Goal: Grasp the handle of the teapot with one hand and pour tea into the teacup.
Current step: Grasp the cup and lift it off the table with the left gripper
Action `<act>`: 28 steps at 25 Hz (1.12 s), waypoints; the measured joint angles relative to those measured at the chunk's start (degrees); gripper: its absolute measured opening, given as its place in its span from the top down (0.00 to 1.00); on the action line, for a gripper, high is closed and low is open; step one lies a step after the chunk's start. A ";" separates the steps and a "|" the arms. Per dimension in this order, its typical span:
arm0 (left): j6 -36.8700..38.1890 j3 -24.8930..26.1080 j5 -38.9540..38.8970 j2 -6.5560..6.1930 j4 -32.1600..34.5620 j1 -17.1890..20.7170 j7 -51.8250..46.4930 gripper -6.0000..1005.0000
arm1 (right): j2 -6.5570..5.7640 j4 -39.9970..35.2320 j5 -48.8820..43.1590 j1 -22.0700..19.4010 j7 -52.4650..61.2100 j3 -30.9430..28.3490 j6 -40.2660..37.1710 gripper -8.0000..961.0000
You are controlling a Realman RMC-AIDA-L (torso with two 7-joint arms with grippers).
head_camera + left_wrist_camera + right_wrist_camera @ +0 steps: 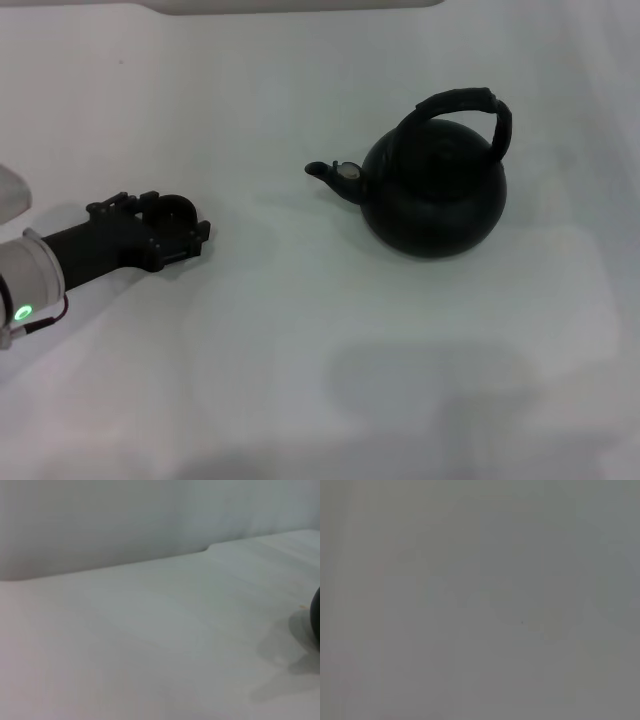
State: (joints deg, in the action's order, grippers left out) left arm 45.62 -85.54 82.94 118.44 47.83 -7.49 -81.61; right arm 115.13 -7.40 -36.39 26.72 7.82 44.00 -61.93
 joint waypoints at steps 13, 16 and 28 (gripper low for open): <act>0.31 0.12 2.98 -0.05 0.02 -1.20 -0.24 0.13 | 0.00 -0.08 0.00 0.24 0.00 -0.09 0.31 0.40; 0.38 0.12 3.04 -0.05 0.07 -1.38 -0.22 0.13 | 0.00 -0.08 0.00 0.26 0.00 -0.13 0.38 0.40; 0.03 0.21 3.63 -0.05 -0.58 -2.15 -0.26 0.13 | 0.00 -0.08 0.00 0.39 0.00 -0.15 0.41 0.40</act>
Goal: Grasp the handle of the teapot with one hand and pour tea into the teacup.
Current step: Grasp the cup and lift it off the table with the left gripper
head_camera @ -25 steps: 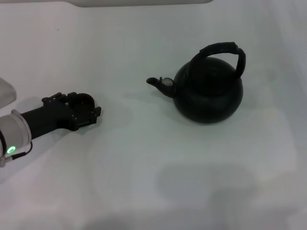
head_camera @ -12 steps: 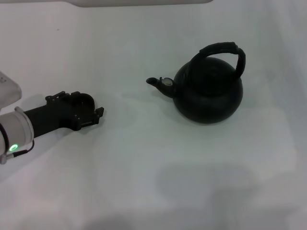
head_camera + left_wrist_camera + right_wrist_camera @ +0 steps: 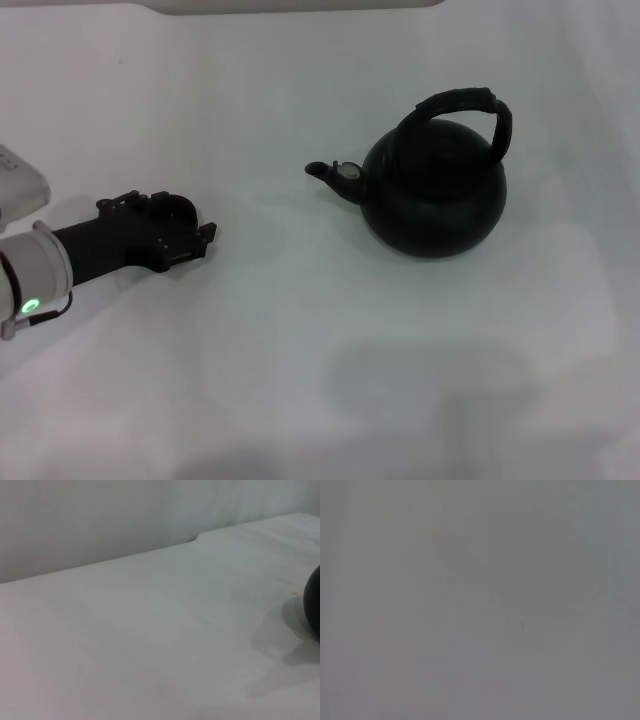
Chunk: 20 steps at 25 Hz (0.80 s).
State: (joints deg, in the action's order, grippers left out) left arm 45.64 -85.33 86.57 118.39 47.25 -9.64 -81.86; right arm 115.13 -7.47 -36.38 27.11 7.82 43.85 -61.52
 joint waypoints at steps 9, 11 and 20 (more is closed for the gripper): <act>0.41 0.07 1.95 0.00 0.09 -0.30 -0.03 0.25 | 0.00 0.00 0.00 0.05 0.00 0.11 -0.03 0.40; 0.43 0.05 2.02 0.00 0.22 -0.27 0.08 0.28 | 0.00 0.00 0.00 0.04 0.00 0.14 0.02 0.40; 0.51 -0.02 2.23 0.03 1.51 -0.27 3.10 0.30 | 0.00 0.00 0.00 -0.03 0.00 0.30 0.02 0.40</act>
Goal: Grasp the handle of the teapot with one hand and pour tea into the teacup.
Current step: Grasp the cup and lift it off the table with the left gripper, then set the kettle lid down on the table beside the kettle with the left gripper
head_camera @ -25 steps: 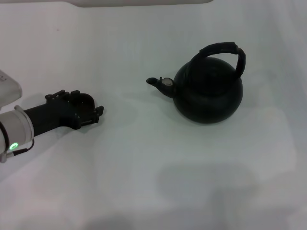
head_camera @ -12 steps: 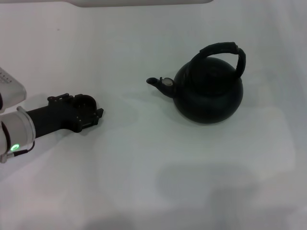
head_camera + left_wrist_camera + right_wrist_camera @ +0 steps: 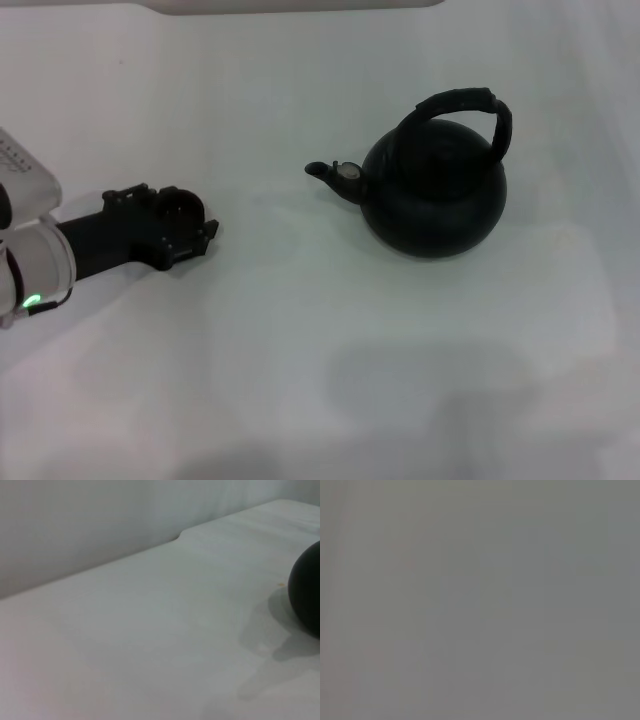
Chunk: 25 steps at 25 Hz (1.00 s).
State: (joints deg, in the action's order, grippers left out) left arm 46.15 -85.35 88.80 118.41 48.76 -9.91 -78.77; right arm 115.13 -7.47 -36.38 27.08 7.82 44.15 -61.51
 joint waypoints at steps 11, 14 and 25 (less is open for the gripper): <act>1.62 -0.36 -0.19 0.10 0.42 -4.90 2.24 0.30 | 0.09 0.29 -0.01 0.08 0.00 0.19 -0.38 0.40; 3.27 -0.07 -0.70 0.08 -0.72 -6.68 2.22 0.30 | 0.09 0.44 -0.09 0.08 0.00 0.23 -0.60 0.40; 7.31 -0.21 -1.30 0.28 -8.60 -14.11 2.14 0.30 | 0.17 0.70 0.00 -0.30 0.00 0.23 -2.06 0.40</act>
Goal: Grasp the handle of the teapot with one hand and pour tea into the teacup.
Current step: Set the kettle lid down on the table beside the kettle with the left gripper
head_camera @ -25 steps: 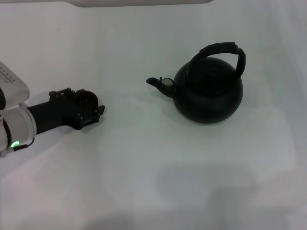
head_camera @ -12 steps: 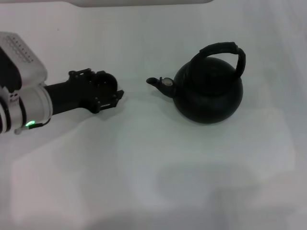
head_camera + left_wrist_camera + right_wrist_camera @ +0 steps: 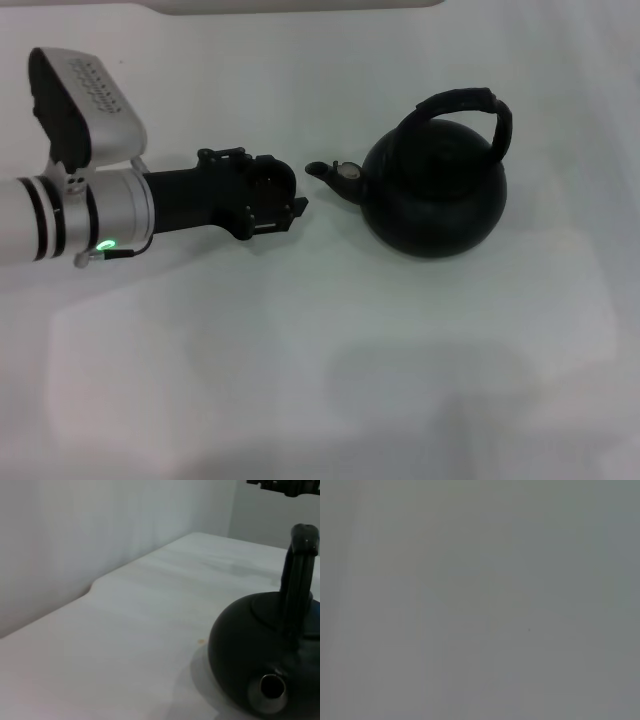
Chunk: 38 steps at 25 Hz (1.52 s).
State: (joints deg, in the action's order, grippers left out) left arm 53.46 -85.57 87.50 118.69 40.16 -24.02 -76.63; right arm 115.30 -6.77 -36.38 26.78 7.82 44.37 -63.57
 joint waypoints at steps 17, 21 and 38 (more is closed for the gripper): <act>1.16 0.14 -0.24 -0.03 -7.65 -5.18 0.15 0.30 | 0.01 1.05 -0.02 0.02 0.48 -0.03 -1.74 0.40; 1.22 -0.12 -0.24 -0.05 -7.78 -5.24 -0.46 0.30 | 0.01 2.19 0.00 -0.10 0.51 -0.29 -2.88 0.40; 0.10 -0.05 0.20 -0.04 -12.95 -6.84 -2.04 0.30 | 0.01 2.65 0.00 -0.30 0.53 -0.15 -2.90 0.40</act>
State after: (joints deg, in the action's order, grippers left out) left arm 53.56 -85.62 87.70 118.66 27.21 -30.86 -78.67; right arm 115.30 -4.12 -36.39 26.49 8.35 44.22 -66.47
